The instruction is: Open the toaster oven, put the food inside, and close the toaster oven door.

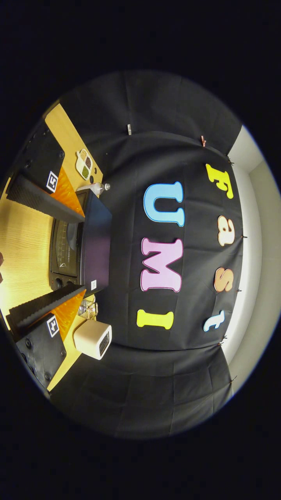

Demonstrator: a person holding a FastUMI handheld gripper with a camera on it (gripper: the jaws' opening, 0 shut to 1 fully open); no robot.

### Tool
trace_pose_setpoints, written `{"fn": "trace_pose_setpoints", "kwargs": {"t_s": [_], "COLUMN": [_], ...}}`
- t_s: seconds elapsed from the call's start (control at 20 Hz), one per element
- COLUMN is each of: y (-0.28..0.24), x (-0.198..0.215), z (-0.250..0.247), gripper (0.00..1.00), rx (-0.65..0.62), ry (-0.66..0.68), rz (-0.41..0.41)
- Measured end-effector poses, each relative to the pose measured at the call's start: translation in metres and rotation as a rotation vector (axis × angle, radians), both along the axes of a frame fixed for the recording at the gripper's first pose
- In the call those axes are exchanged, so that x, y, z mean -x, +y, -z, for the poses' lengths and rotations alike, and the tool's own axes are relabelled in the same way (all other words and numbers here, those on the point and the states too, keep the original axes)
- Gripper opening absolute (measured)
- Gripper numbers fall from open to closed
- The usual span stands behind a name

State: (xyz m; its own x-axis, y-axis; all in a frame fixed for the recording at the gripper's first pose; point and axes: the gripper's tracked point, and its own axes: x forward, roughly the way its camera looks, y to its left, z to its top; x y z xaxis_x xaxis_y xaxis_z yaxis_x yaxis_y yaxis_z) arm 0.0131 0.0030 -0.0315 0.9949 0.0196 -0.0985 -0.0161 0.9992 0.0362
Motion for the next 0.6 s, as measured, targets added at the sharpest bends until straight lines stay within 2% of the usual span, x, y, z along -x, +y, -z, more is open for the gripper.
{"fn": "trace_pose_setpoints", "kwargs": {"t_s": [0.25,0.6], "y": [0.006,0.024], "x": [-0.013,-0.059], "z": [0.009,0.028], "gripper": [0.97,0.98], "rx": [-0.006,0.004], "ry": [0.017,0.071], "rz": [-0.001,-0.006]}}
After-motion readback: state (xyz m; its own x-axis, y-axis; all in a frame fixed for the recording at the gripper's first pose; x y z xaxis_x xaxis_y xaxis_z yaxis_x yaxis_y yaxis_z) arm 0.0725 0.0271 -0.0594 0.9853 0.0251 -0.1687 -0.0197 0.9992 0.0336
